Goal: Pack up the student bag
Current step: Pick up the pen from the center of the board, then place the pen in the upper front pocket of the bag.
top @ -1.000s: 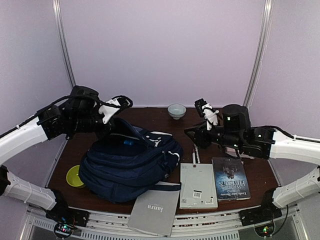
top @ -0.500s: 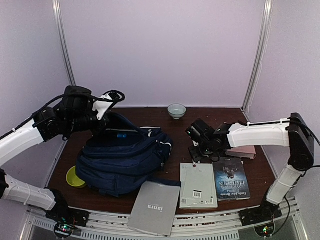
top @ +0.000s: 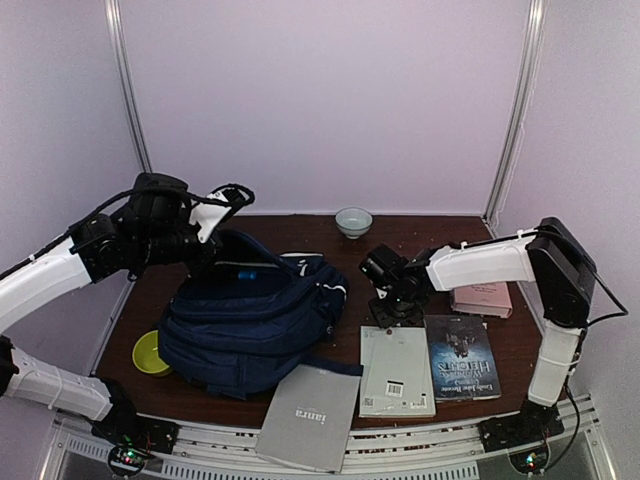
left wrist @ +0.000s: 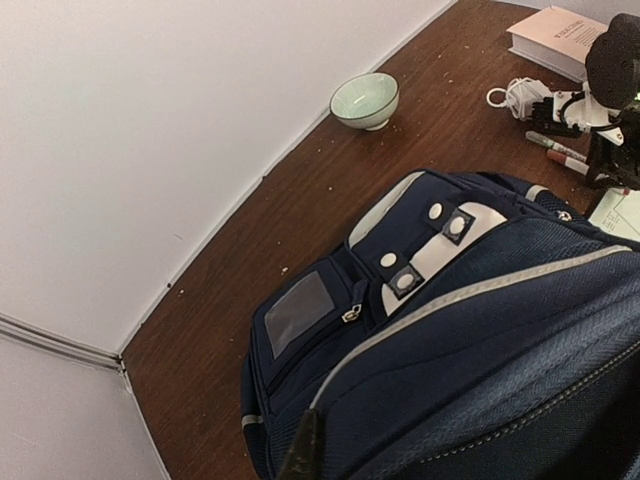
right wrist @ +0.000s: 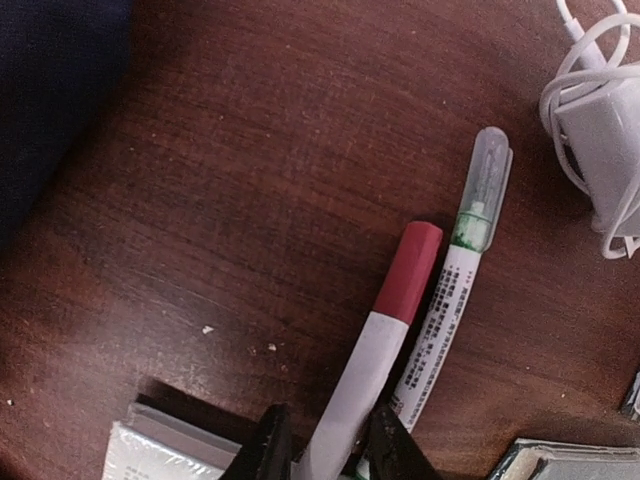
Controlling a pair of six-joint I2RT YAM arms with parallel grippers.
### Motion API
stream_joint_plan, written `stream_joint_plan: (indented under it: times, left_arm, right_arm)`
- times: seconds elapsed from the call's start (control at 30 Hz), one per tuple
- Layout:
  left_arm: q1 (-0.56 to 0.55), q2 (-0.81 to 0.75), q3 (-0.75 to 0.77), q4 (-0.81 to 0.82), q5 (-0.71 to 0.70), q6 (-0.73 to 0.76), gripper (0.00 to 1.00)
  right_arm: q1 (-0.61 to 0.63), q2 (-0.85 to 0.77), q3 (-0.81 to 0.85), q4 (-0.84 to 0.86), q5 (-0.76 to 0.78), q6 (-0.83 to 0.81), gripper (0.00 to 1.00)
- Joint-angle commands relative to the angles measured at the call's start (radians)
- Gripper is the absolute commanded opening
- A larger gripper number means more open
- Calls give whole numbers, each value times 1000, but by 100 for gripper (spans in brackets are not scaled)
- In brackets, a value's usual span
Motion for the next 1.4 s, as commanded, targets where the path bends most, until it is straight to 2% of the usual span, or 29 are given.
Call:
stream_joint_plan:
  times: [0.0, 0.07, 0.17, 0.3, 0.43, 0.6, 0.7, 0.8, 0.9, 0.97, 1.03, 1.17, 1.27, 1.37]
  left_arm:
    - [6, -7, 53, 140, 23, -23, 0]
    - [8, -6, 53, 140, 28, -24, 0]
    - [8, -6, 53, 140, 28, -23, 0]
    - [8, -5, 52, 140, 30, -23, 0]
    - [7, -6, 52, 139, 38, -22, 0]
    - [8, -6, 51, 139, 51, -20, 0]
    - [8, -9, 53, 139, 75, -17, 0]
    - [7, -18, 52, 140, 119, -11, 0]
    - [7, -28, 51, 141, 169, -9, 0]
    - [7, -34, 50, 143, 205, -5, 0]
    - [6, -38, 48, 143, 235, -2, 0]
    - [7, -45, 48, 143, 281, 7, 0]
    - [7, -51, 47, 143, 309, 12, 0]
    - [5, -53, 47, 143, 322, 14, 0]
  right_arm:
    - [-7, 29, -6, 24, -10, 14, 28]
    - [-7, 39, -4, 26, -13, 13, 24]
    - [-6, 49, 1, 29, -26, 12, 11]
    - [-7, 31, 6, 30, -37, 17, 0]
    - [-5, -41, 3, 43, -65, 8, 0]
    - [54, -233, -12, 126, -96, -79, 0]
    - [127, -376, -57, 284, -141, -168, 0]
    - [219, -495, -138, 548, -267, -284, 0]
    - [322, -505, -145, 698, -377, -447, 0]
    - [385, -459, -86, 680, -386, -590, 0]
    - [451, -391, 4, 603, -345, -763, 0]
    - [513, -257, 165, 466, -154, -991, 0]
    - [530, -190, 230, 463, 51, -1089, 0]
    - [529, -154, 255, 493, 181, -1188, 0]
